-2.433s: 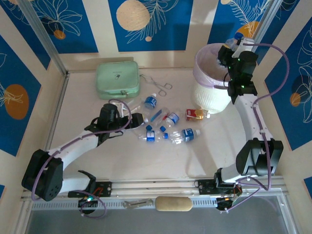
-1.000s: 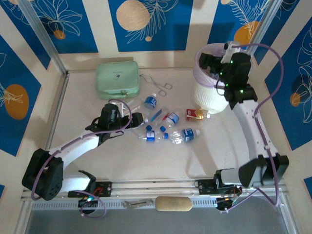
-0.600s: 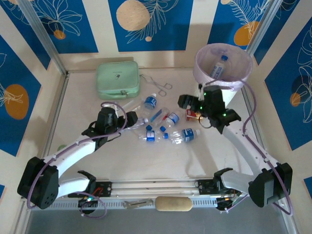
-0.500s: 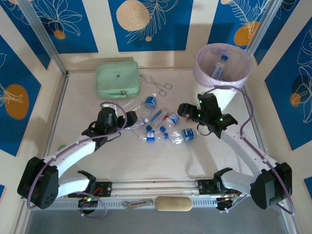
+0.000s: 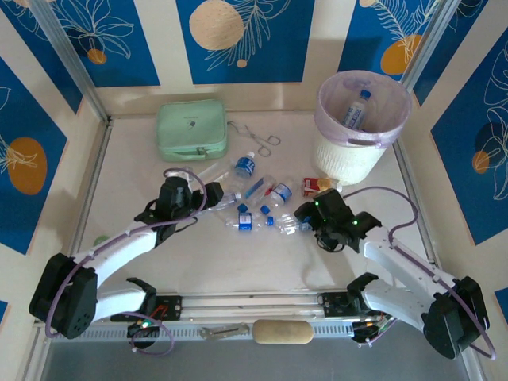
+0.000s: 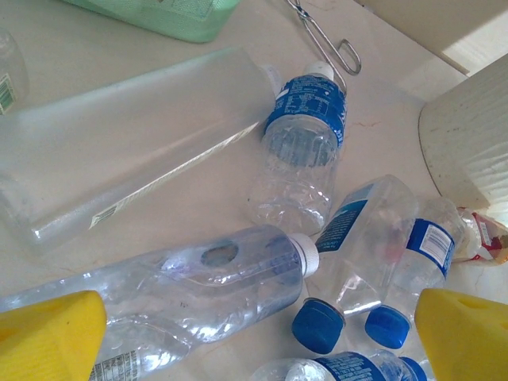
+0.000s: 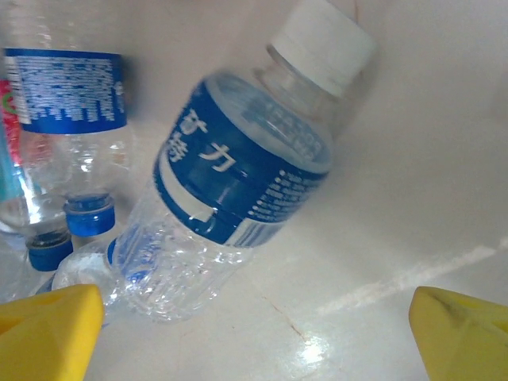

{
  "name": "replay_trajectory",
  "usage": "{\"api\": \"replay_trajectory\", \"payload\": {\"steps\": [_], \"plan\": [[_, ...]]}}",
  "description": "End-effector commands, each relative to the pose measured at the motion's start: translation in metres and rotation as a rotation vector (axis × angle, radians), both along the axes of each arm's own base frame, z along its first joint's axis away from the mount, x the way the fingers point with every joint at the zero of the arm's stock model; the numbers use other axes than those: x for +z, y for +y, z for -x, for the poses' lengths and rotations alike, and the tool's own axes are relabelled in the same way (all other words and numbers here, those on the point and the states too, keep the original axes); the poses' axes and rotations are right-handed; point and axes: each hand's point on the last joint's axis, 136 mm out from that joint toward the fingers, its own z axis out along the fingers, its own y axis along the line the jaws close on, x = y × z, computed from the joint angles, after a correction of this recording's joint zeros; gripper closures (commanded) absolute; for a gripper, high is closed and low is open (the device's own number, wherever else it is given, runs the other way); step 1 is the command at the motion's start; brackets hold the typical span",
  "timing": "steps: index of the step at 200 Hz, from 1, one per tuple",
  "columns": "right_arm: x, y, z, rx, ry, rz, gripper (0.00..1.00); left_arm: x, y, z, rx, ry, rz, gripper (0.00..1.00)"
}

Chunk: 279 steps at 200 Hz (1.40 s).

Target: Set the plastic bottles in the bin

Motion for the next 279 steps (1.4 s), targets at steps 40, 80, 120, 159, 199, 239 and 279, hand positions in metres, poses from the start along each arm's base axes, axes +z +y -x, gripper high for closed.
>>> {"api": "replay_trajectory", "payload": {"steps": [40,80,120,159,199,239,279], "plan": [[-0.021,0.020,-0.029,-0.178,0.016,-0.093,0.02,-0.002,0.008,0.003,0.022,-0.005,-0.014,0.01],[-0.031,0.025,-0.045,-0.196,-0.005,-0.087,0.05,-0.001,0.014,0.005,0.033,-0.011,-0.039,0.01],[-0.047,0.024,-0.051,-0.206,0.017,-0.070,0.07,-0.002,0.017,0.007,0.039,-0.011,-0.047,0.01],[-0.056,0.023,-0.053,-0.193,0.026,-0.038,0.08,-0.003,0.018,0.007,0.043,-0.008,-0.047,0.01],[-0.065,0.018,-0.051,-0.191,0.040,-0.003,0.11,-0.002,0.018,0.006,0.046,-0.010,-0.049,0.01],[-0.065,0.017,-0.051,-0.194,0.023,-0.006,0.22,-0.002,0.018,0.005,0.048,-0.010,-0.047,0.01],[-0.053,0.010,-0.052,-0.200,-0.030,0.009,0.33,-0.002,0.018,0.005,0.049,-0.009,-0.043,0.01]]}}
